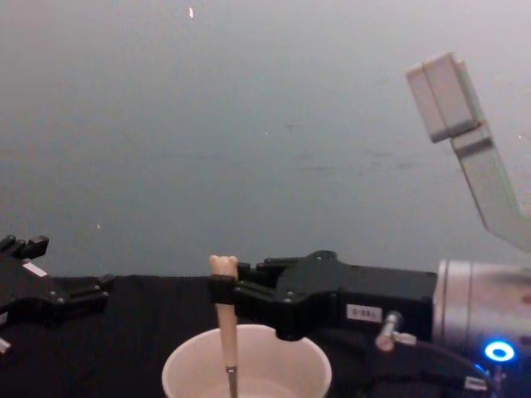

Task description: Pick up the stirring spoon with one hand, stir inside the cup, then place it back in its original position.

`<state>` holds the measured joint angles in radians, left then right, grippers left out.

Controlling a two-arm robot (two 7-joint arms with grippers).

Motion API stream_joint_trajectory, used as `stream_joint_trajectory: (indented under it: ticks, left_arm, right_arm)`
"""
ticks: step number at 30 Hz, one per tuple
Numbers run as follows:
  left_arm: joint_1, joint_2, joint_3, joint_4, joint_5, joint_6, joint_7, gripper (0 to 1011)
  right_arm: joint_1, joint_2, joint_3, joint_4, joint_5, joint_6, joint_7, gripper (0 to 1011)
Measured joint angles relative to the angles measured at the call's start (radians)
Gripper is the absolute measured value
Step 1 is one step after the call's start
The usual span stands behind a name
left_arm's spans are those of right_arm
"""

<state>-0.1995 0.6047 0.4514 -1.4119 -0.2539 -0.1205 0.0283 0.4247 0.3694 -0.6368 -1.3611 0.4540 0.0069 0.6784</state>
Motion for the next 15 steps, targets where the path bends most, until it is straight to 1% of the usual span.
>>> stream_joint_trajectory:
  ticks: [7,8,15]
  left_arm:
    - [0.000,0.000,0.000,0.000,0.000,0.000,0.000,1001]
    - [0.000,0.000,0.000,0.000,0.000,0.000,0.000,1001]
    - [0.000,0.000,0.000,0.000,0.000,0.000,0.000,1001]
  right_arm:
    - [0.029,-0.037,-0.019,0.037,0.000,-0.003,-0.001,210]
    - [0.029,-0.037,-0.019,0.037,0.000,-0.003,-0.001,210]
    - [0.062,-0.069,-0.023,0.100,-0.021,-0.017,-0.028,210]
